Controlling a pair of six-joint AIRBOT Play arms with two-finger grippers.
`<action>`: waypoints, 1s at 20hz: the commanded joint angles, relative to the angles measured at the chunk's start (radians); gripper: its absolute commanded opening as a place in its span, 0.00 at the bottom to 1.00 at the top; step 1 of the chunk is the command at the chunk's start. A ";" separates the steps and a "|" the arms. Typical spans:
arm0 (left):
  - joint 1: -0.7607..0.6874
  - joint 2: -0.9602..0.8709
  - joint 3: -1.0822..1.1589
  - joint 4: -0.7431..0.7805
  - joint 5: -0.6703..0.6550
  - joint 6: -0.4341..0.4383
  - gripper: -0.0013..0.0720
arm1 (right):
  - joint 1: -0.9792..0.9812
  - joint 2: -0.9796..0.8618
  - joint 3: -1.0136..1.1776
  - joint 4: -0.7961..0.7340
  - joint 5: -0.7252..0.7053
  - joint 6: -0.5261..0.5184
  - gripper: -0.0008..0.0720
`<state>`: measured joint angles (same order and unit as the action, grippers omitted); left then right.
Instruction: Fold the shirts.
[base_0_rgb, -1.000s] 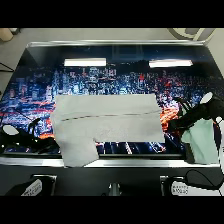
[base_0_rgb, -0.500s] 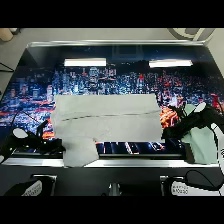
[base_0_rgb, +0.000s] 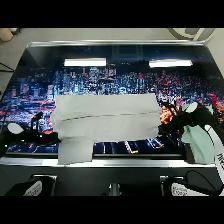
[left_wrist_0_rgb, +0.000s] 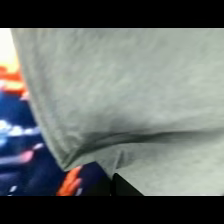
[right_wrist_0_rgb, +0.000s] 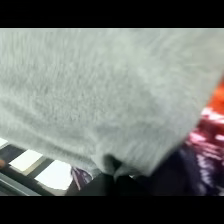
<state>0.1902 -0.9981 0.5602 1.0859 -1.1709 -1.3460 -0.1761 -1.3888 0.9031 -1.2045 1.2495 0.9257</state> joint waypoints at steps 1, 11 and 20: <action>0.002 0.037 0.201 -0.029 -0.086 0.011 0.05 | 0.012 0.075 0.129 -0.007 0.019 -0.003 0.03; 0.002 -0.436 0.663 -0.093 0.083 0.012 0.05 | 0.062 -0.316 0.619 0.068 -0.159 0.037 0.03; -0.003 -0.753 0.840 -0.100 0.012 -0.085 0.20 | 0.075 -0.515 0.681 0.086 -0.176 0.120 0.06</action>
<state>0.1883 -1.6779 1.3750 0.9916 -1.1110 -1.3746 -0.1040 -1.8614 1.5719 -1.1248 1.0569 1.0321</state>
